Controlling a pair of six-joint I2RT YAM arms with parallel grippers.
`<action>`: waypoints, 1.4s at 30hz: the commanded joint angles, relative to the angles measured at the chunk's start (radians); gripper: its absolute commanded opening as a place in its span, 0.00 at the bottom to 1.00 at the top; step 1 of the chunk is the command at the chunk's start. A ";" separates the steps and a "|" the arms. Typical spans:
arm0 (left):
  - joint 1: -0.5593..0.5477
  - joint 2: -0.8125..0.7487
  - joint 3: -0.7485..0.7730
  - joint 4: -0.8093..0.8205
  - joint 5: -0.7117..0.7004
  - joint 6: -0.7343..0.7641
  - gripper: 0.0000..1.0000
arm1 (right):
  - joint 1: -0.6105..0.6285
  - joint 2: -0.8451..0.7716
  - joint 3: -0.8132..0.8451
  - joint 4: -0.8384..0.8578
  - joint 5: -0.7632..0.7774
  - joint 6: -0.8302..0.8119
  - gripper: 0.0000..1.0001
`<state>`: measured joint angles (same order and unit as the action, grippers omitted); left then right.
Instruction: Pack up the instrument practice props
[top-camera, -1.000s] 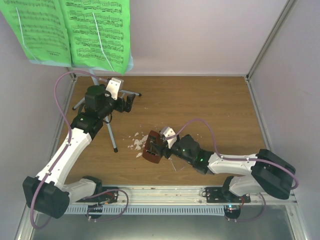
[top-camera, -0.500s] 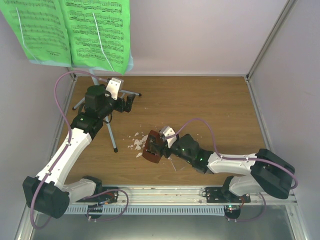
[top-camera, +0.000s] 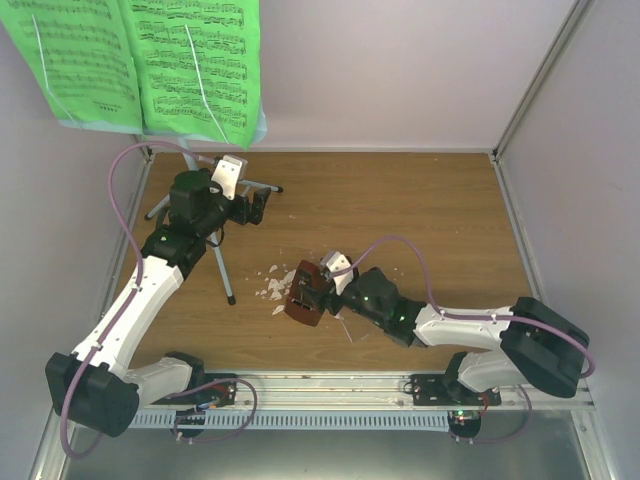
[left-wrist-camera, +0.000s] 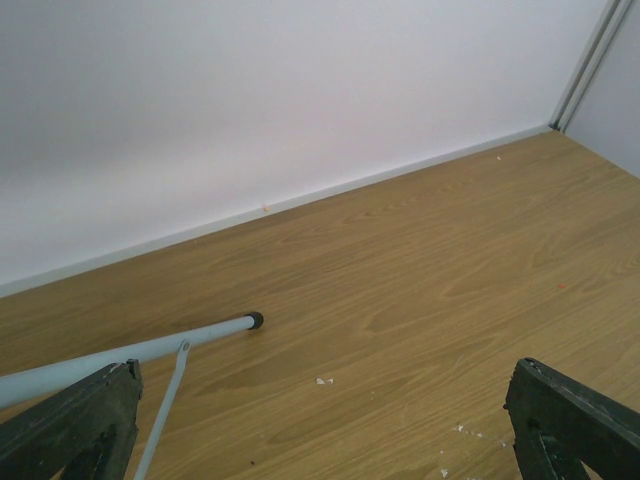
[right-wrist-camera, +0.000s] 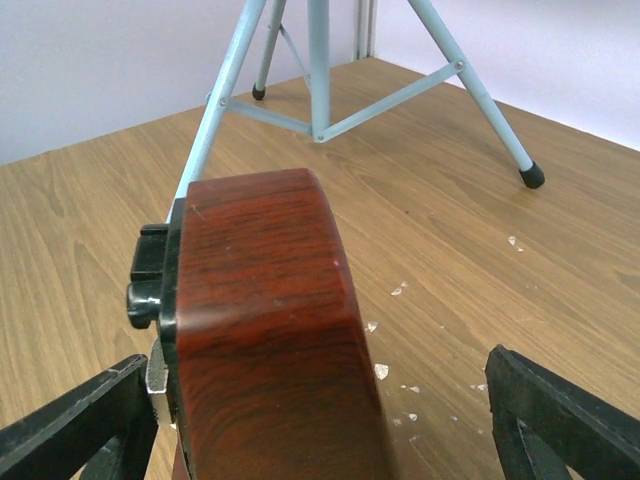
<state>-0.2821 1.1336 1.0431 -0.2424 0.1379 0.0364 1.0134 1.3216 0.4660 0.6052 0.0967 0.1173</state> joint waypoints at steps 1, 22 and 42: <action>-0.009 0.000 -0.005 0.052 0.003 0.002 0.99 | -0.012 -0.002 0.025 0.000 0.025 0.008 0.91; -0.016 0.012 -0.013 0.060 -0.007 -0.006 0.99 | -0.252 -0.433 -0.146 -0.327 -0.069 0.275 1.00; -0.033 -0.127 -0.234 0.057 0.013 -0.359 0.99 | -0.213 -0.188 -0.103 -0.581 -0.120 0.362 0.63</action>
<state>-0.3080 1.1114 0.9268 -0.2180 0.1242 -0.1944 0.7708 1.0973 0.3275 0.0620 -0.0372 0.4698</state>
